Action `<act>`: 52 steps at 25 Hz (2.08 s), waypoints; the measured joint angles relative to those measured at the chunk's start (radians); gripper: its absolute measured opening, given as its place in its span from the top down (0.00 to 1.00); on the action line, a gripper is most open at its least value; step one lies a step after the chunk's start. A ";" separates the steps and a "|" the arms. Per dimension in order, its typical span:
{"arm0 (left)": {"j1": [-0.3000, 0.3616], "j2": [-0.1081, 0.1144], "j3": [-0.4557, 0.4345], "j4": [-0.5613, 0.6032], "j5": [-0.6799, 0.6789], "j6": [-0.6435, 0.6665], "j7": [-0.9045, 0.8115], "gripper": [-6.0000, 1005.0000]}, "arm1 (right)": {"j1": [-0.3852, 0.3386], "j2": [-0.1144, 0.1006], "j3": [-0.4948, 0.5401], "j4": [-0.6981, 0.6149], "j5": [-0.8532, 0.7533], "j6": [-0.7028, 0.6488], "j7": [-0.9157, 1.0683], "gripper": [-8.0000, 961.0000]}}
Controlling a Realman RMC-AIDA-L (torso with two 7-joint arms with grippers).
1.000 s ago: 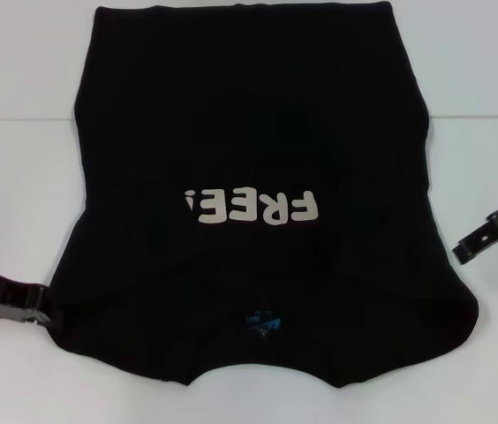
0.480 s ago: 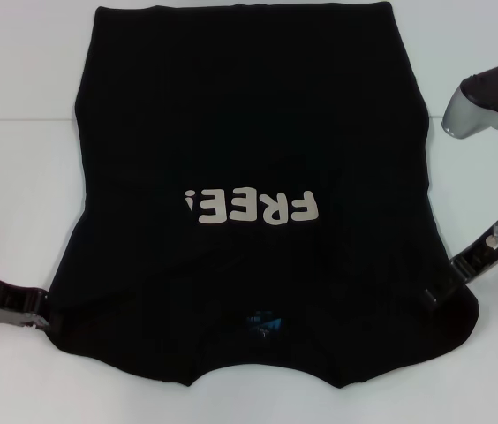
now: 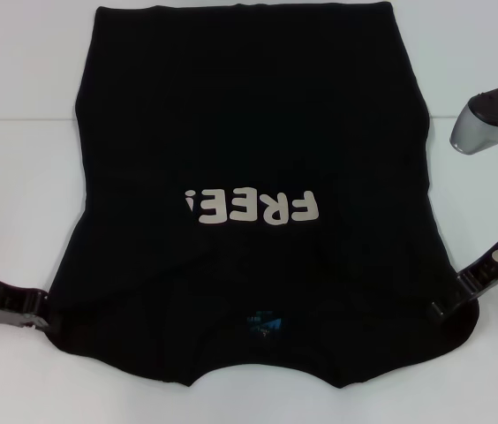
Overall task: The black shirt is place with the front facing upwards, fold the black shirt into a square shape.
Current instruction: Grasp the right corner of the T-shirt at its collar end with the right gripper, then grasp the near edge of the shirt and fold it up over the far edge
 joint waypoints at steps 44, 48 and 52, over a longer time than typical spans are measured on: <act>0.006 0.053 0.023 -0.137 0.014 0.509 0.234 0.97 | -0.151 -0.031 0.030 -0.045 0.000 -0.439 -0.430 0.96; 0.007 0.049 0.054 -0.166 0.012 0.499 0.262 0.97 | -0.162 -0.020 0.044 -0.033 0.007 -0.409 -0.430 0.96; -0.018 0.060 -0.051 -0.161 -0.019 0.455 0.275 0.97 | -0.154 -0.030 0.149 -0.015 0.037 -0.365 -0.423 0.96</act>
